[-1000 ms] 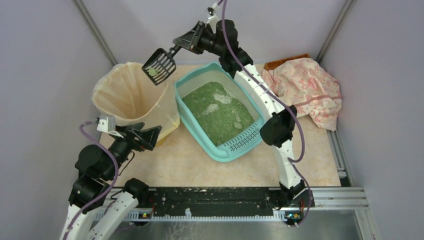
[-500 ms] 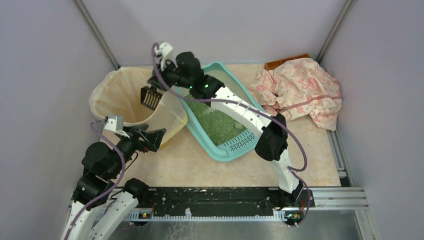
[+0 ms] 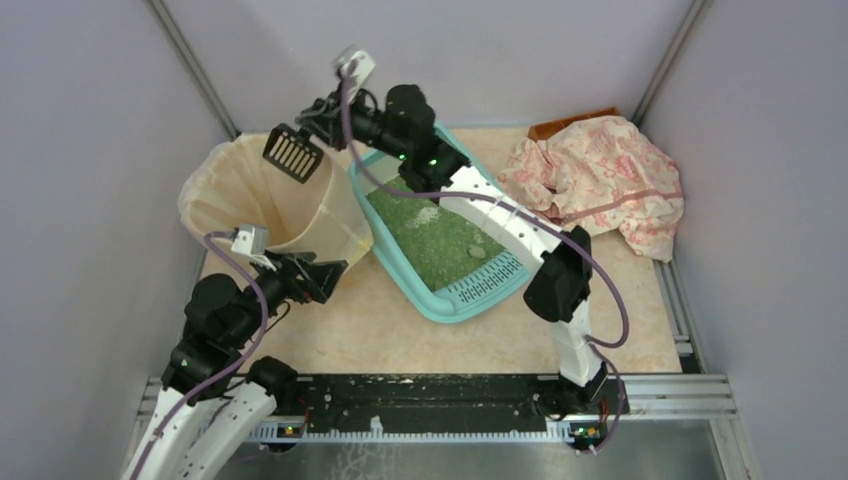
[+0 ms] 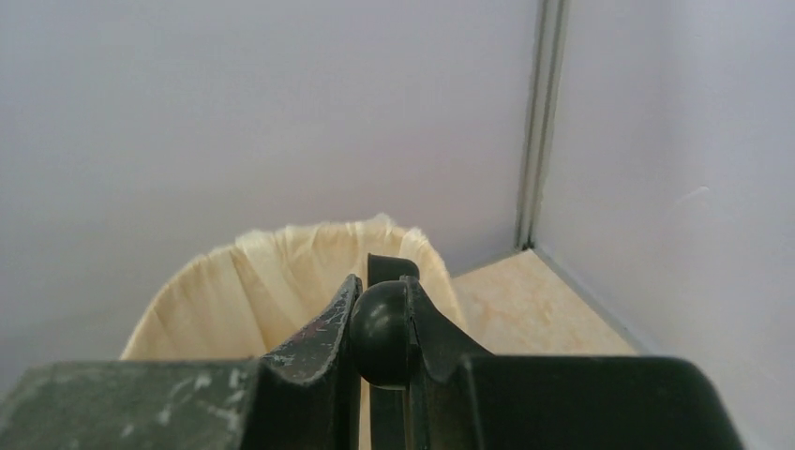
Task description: Clean the litter box
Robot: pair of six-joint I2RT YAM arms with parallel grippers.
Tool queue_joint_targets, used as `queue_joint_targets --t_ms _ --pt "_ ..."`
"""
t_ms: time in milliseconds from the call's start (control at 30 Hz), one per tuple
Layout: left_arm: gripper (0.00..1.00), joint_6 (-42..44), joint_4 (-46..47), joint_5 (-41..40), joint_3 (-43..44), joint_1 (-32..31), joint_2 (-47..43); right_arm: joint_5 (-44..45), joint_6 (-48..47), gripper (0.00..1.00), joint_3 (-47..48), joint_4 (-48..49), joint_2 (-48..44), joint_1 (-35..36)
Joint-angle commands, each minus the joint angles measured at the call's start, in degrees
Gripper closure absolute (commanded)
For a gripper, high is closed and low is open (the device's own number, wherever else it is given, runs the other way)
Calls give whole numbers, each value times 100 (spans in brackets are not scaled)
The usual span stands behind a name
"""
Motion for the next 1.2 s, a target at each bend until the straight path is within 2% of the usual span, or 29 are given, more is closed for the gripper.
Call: queue_joint_targets --t_ms 0,200,300,400,500,633,767,900,1033,1100,1167 --pt "1 -101 212 178 -58 9 64 -748 2973 100 -840 2759 -788 -1165" --pt "2 -159 451 485 -28 8 202 -533 6031 100 -3023 5294 -1356 -2894" --pt "1 -91 784 553 0 9 383 -581 6712 100 -4300 6129 -1723 -3691" --pt "1 29 1288 452 104 9 761 -802 6521 100 -5281 6056 -2155 -4282" --pt "1 190 1992 650 366 5 1370 -1080 5815 100 -5882 5644 -2550 -4559" --pt "1 378 3201 960 896 0 2359 -1415 4448 100 -5940 4286 -2832 -4567" --pt "1 404 3927 996 1709 -4 3620 -1453 3381 100 -5976 3277 -2882 -4474" --pt "2 100 3886 842 2566 -9 4363 -1583 3383 100 -6086 3076 -2661 -4402" --pt "2 -2 3661 178 2745 -18 4268 -1457 3603 100 -6135 3147 -2415 -4356" --pt "2 35 3635 -24 3095 -17 4342 -1314 3358 100 -5911 2513 -2469 -4303" --pt "2 209 3384 -55 3832 -15 4697 -1086 2865 100 -5546 1625 -2577 -4166"
